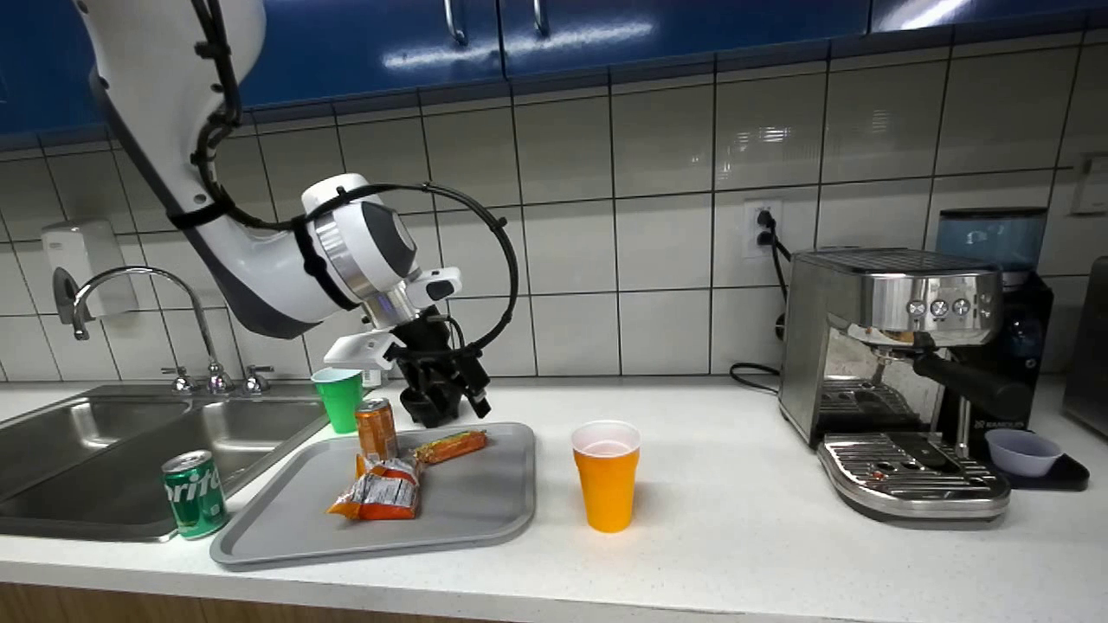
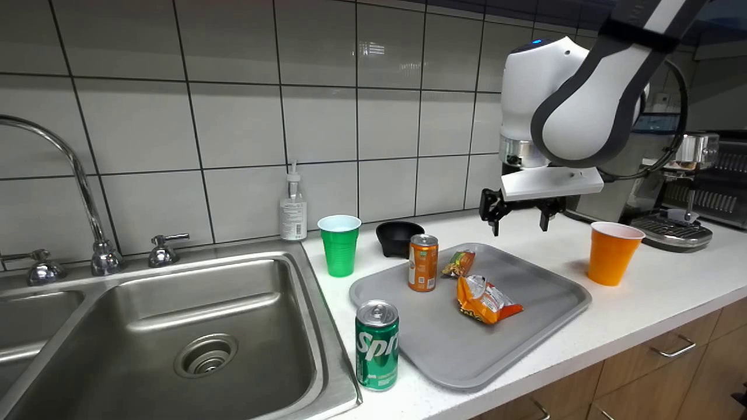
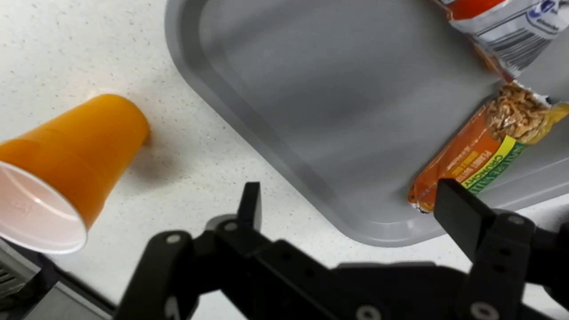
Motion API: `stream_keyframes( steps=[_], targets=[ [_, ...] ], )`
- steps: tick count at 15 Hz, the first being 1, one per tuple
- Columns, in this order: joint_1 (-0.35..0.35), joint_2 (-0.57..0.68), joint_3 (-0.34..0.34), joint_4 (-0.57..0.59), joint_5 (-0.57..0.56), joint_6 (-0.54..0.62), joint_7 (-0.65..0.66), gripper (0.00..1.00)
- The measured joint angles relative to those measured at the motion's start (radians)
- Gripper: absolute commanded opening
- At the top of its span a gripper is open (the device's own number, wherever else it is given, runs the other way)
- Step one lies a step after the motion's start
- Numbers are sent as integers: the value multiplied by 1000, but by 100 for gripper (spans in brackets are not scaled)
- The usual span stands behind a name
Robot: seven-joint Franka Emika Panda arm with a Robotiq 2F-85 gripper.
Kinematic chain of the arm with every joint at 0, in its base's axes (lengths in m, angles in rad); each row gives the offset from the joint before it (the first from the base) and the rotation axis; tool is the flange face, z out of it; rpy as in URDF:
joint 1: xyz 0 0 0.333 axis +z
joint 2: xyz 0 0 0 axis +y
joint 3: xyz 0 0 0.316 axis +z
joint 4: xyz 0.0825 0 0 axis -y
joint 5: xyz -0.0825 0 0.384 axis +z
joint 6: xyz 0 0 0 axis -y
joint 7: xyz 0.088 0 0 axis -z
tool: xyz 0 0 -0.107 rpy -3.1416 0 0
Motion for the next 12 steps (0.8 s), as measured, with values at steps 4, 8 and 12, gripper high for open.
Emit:
stream_keyframes(
  steps=[4,8,12],
  targets=[
    [-48,0,1,30,1,0,18,100],
    [-87,0,1,57,2,0,48,100],
    [-111,0,-5,77,2,-2,95,100]
  ],
)
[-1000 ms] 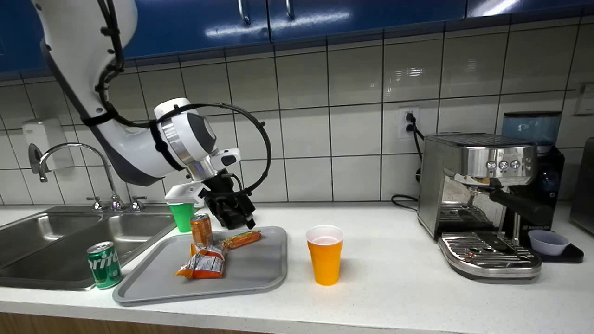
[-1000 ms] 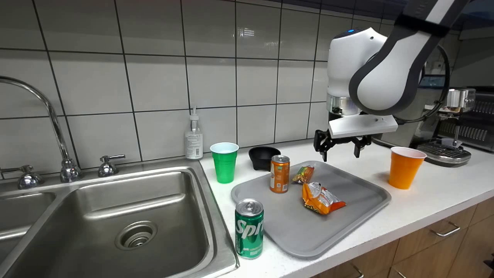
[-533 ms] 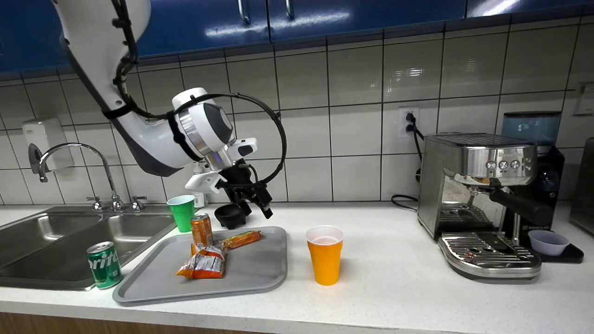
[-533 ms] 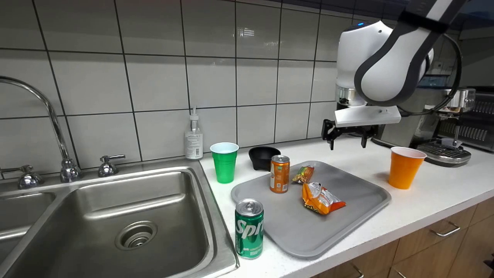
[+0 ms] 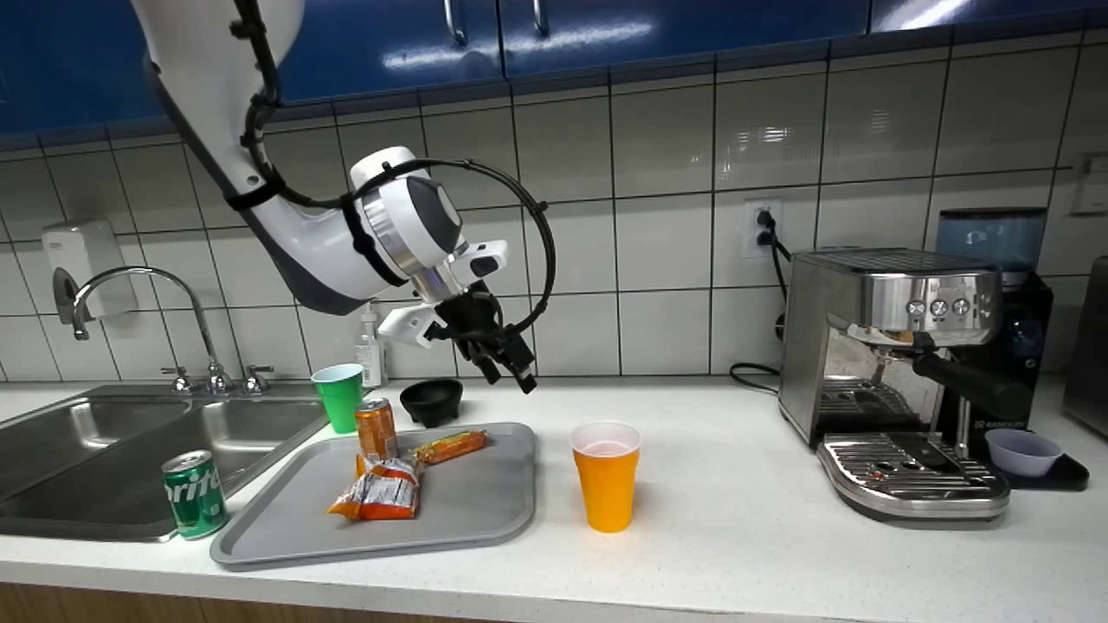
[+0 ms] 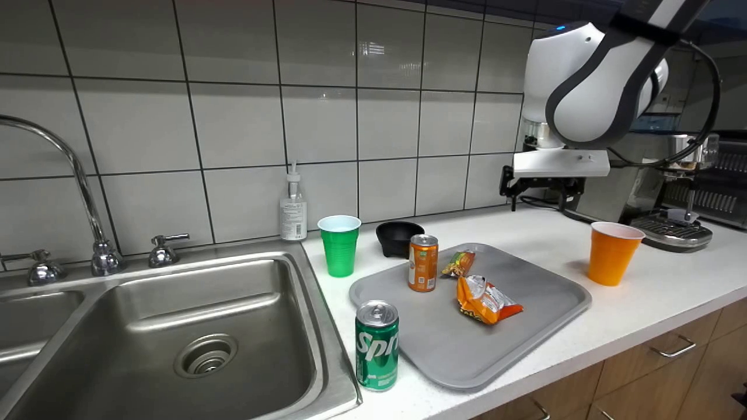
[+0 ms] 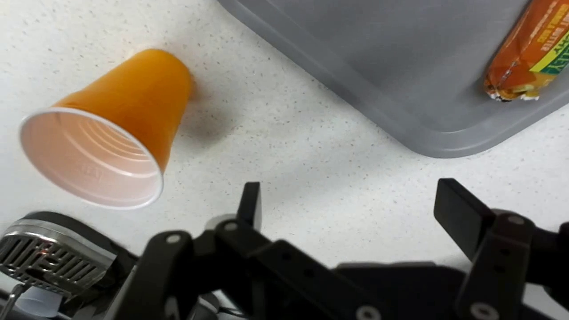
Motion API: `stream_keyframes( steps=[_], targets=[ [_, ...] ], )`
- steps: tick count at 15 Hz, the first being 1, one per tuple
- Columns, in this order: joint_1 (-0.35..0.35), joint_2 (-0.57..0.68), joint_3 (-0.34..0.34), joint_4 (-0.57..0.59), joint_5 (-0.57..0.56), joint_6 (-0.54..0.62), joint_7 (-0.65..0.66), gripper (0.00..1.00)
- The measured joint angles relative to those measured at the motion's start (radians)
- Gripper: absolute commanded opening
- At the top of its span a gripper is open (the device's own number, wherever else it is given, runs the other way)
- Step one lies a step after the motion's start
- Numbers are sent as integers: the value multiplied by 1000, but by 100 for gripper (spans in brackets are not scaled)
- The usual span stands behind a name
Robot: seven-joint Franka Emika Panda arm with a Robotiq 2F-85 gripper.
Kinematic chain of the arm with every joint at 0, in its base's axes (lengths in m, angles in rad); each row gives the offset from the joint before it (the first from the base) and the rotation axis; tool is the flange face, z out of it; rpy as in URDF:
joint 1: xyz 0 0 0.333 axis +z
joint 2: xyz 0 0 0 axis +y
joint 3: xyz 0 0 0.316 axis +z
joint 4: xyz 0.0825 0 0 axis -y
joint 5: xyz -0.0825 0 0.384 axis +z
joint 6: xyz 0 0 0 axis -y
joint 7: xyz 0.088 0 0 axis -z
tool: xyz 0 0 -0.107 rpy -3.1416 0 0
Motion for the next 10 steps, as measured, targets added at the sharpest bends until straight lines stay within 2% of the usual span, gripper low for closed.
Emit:
stream_keyframes(
  steps=[10],
  targets=[
    [-40,3,-46,6,-4,-1,92,100]
  ],
)
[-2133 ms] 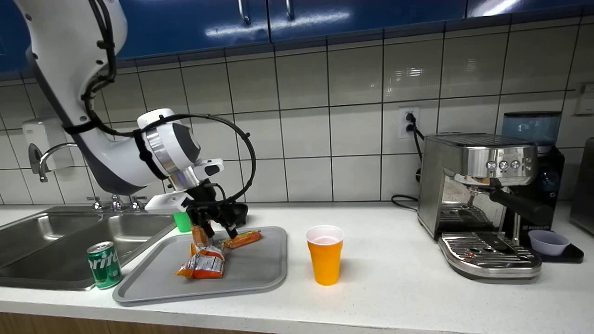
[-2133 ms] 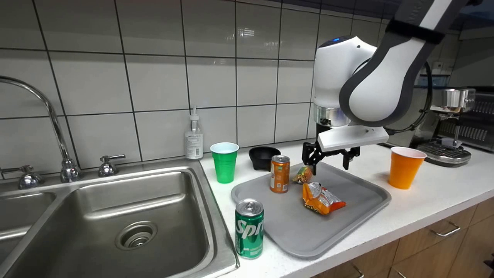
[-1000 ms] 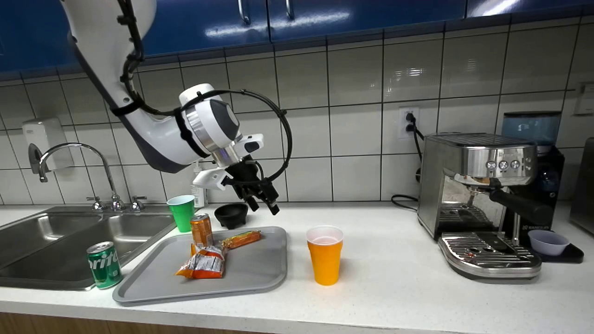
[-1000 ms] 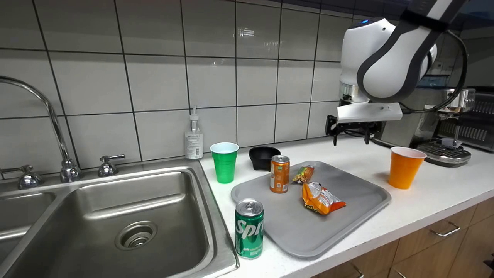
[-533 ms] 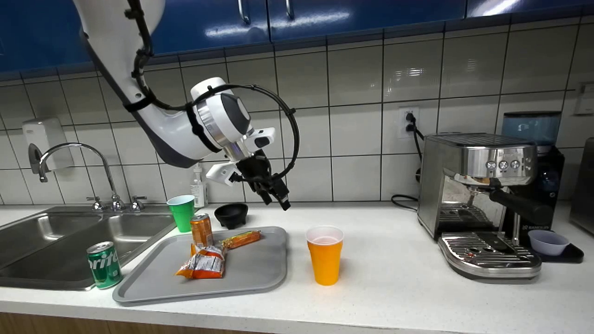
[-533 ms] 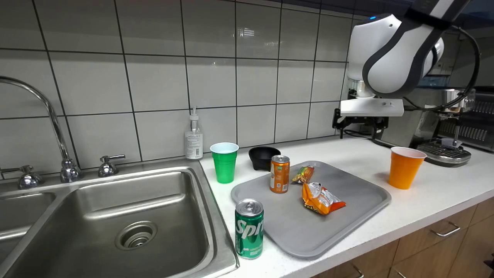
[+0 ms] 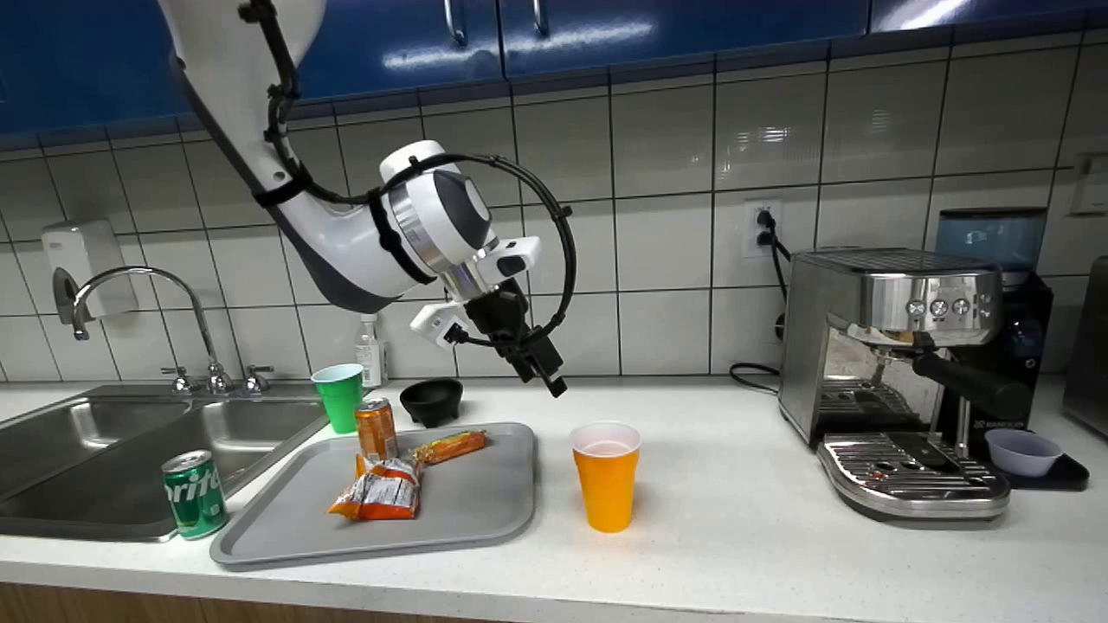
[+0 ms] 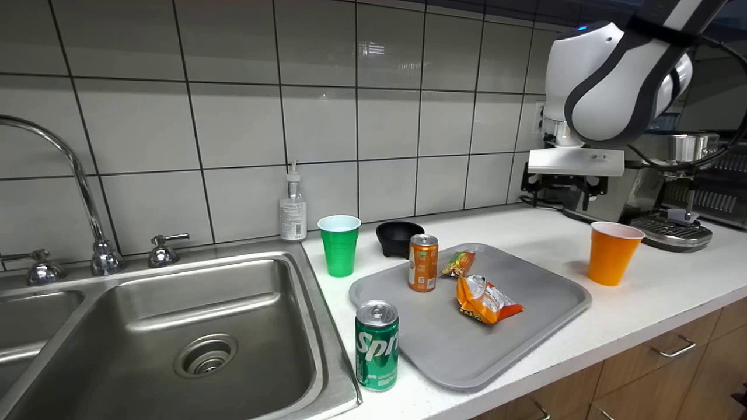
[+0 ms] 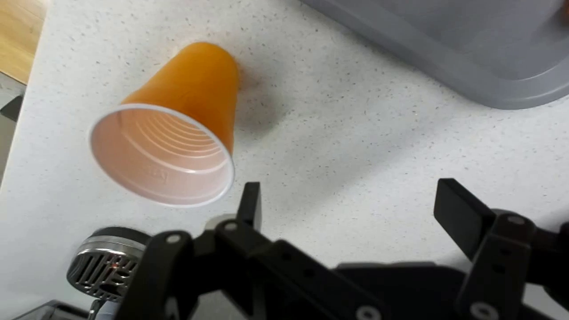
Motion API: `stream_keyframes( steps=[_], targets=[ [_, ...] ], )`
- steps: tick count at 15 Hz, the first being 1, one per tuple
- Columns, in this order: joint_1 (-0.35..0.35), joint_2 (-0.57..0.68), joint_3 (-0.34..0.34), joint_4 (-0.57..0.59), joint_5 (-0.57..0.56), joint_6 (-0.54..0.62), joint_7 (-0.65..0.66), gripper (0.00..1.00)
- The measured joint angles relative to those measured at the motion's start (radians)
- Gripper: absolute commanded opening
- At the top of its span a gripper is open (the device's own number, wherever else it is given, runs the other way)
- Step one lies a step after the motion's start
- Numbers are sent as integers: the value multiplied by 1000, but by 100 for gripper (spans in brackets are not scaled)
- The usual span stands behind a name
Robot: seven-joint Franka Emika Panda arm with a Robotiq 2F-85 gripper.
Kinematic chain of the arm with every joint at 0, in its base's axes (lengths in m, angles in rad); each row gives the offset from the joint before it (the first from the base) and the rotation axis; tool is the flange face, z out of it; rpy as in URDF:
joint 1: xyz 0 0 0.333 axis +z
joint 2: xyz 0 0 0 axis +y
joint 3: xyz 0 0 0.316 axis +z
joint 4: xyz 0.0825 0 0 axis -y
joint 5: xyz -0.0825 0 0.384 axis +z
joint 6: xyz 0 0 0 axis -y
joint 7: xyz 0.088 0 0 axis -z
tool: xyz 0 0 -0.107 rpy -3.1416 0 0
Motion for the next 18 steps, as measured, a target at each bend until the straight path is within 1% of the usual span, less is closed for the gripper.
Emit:
stream_keyframes(
  steps=[9,18],
  targets=[
    [-39,19,-31,10,-1,0,15,100],
    [-56,120,-32,61,48,-8,35,100]
  ],
)
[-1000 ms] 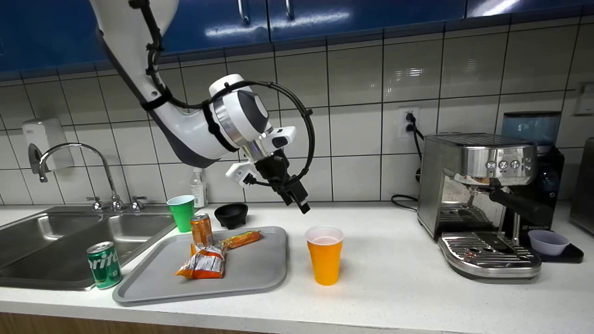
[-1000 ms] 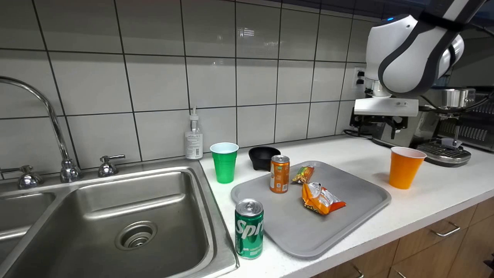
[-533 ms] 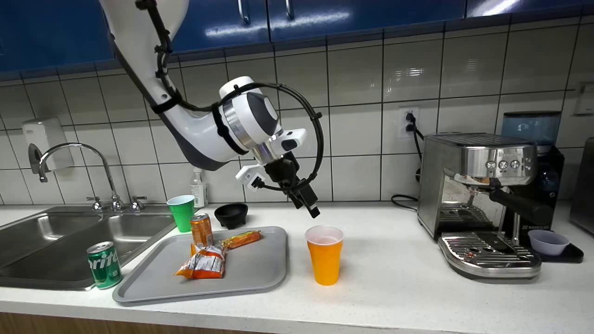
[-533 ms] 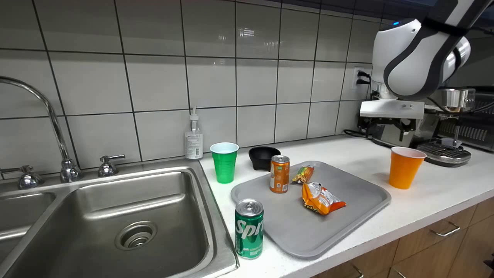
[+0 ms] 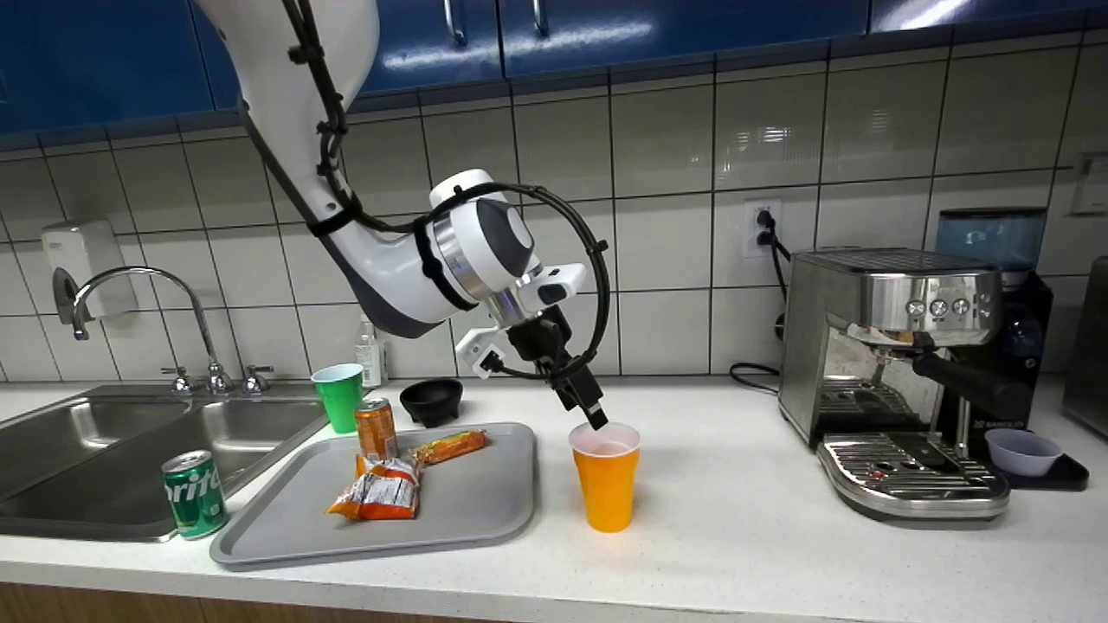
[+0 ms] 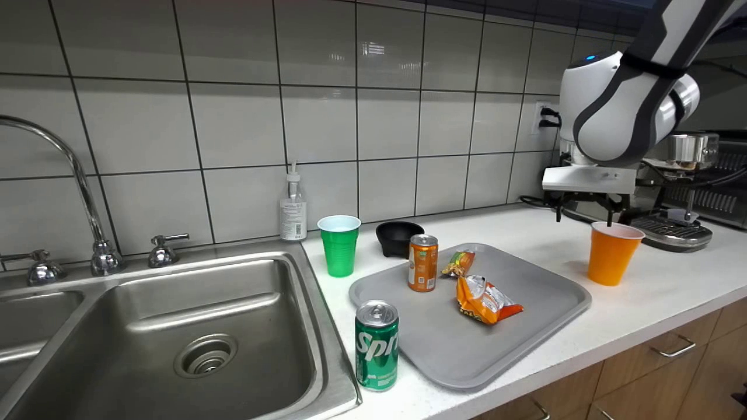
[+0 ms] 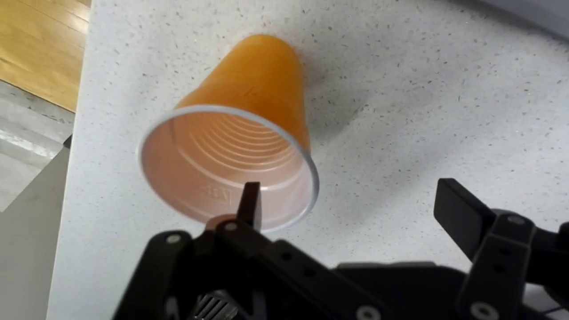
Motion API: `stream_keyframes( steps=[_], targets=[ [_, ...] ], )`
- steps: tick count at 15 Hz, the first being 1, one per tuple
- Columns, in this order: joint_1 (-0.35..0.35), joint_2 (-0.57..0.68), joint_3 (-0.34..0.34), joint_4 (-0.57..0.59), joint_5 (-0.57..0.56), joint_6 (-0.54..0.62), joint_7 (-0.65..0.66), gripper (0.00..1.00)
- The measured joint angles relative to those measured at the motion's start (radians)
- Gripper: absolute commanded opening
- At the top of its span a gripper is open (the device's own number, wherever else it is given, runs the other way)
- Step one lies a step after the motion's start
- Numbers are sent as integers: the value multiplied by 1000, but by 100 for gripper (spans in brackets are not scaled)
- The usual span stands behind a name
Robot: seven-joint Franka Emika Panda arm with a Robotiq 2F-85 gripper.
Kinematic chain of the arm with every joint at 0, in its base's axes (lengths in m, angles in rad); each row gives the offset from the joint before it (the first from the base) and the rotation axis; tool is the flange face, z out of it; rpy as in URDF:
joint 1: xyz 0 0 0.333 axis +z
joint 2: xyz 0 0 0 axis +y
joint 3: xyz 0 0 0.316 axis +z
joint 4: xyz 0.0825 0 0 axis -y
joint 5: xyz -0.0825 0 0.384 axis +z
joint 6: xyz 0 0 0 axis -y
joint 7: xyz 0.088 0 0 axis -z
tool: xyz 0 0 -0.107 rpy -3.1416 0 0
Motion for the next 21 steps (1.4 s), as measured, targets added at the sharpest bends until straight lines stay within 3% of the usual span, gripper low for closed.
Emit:
stream_keyframes(
  steps=[1,3,11,12,21],
  targets=[
    [0,13,0,7,11,-1,0,75],
    [0,34,0,21,32,-4,0,68],
    [11,77,-12,60,72,-14,0,5],
    [11,78,-13,61,73,-15,0,0],
    [45,74,-39,83,73,-18,0,1]
  ],
)
